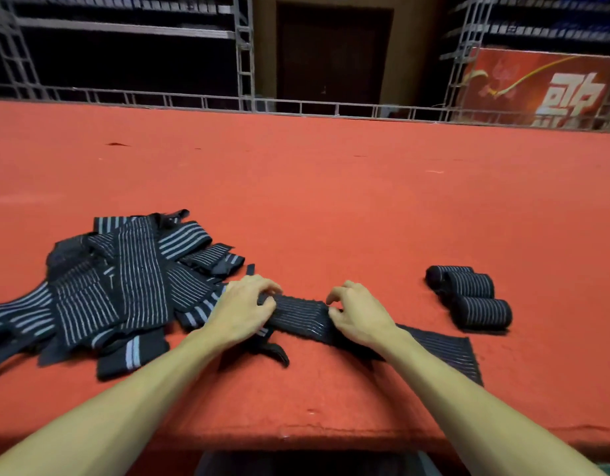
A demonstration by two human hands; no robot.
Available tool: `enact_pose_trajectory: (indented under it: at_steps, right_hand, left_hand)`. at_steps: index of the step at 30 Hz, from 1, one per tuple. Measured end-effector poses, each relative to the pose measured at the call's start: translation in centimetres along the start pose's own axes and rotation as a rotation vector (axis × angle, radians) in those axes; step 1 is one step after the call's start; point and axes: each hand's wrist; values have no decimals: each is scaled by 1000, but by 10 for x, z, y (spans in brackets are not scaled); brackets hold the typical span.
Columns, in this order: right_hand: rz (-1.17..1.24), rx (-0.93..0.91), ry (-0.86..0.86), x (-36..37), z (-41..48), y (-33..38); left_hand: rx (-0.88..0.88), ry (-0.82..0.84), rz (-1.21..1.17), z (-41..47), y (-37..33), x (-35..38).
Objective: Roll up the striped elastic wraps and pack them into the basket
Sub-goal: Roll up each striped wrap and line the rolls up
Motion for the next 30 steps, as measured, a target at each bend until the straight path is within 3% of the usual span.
enact_pose_trajectory:
  at_steps: [3,6,10,15,19,24,30]
  right_hand:
    - [68,-35,43,17,20,17]
    - [141,-20,10,36,28,17]
    - [184,9,-39,47,32,11]
    - [196,5,-30,46,34,12]
    - [396,-70,-40,22,33,19]
    - [464,-259,-193,-39,27,42]
    - [595,-169,-470,-105,9,39]
  left_hand:
    - [-98,-85,201,7,30,-7]
    - [-240,-136,242,3,50,4]
    - [-181,-151,260,2,57,11]
    - [-30,-174,78,-4,50,4]
    - [-21,-193,-230,-4,27,-9]
    - [6,-179,-449,10,-30,-34]
    - [-61,-136,-797,15,-85,-42]
Point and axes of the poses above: each hand's wrist, its own z-axis towards the middle knuckle, its own x-axis out of the palm, y = z × x, and after that the axes turned 9 degrees about -z, right-handed
